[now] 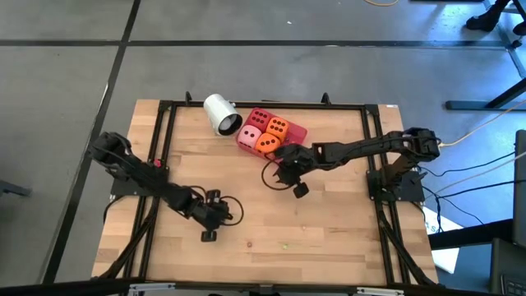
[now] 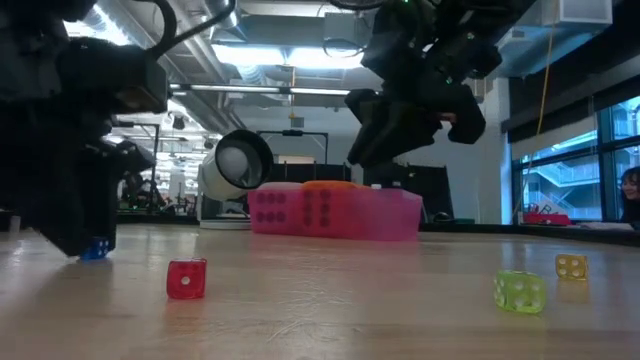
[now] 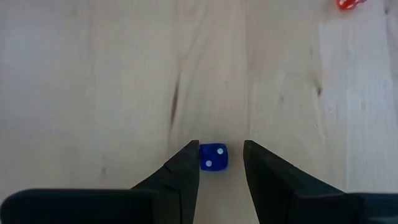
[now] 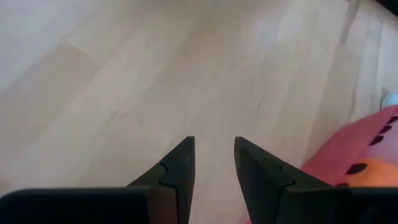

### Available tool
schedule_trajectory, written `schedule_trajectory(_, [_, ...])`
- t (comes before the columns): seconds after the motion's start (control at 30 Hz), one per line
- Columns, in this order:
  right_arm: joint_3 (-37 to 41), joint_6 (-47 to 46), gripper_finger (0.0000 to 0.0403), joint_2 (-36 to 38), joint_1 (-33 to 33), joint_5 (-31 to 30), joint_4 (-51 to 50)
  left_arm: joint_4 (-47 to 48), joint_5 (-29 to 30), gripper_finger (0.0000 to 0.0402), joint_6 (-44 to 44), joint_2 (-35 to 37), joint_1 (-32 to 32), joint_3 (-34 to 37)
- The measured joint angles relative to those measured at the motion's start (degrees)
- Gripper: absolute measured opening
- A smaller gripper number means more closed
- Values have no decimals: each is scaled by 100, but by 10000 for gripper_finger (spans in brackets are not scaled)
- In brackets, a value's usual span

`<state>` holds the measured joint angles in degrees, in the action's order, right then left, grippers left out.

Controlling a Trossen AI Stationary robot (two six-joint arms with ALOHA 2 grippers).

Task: Pick & Place Dice
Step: Put the small blue die into the red bin

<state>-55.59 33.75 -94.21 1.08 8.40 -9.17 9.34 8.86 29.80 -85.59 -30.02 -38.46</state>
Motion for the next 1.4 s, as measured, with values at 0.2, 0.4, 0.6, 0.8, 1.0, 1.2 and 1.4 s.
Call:
schedule_trajectory(0.2, [-2, -26, 114, 0, 92, 19, 13, -34, -60, 118, 107, -109, 0, -7])
schedule_trajectory(0.4, [-2, -58, 114, 0, 97, 22, 11, -15, -49, 96, 93, -115, 2, -7])
schedule_trajectory(0.6, [-2, -159, 114, 0, 99, 20, 7, -8, -48, 59, 94, -118, 5, -7])
schedule_trajectory(0.8, [-2, -165, 114, 0, 99, 20, 15, -38, -101, 44, -72, -120, 102, -7])
schedule_trajectory(1.0, [-1, -179, 114, 0, 99, 22, 41, -75, 73, 51, -1325, -153, 440, -215])
schedule_trajectory(1.2, [-2, -697, 114, 0, 97, 182, -64, -430, 505, 48, -3468, -144, 998, -588])
schedule_trajectory(1.4, [-2, -1549, 114, 51, 99, -460, -1263, -1223, 464, 53, -5334, -139, 1634, -715])
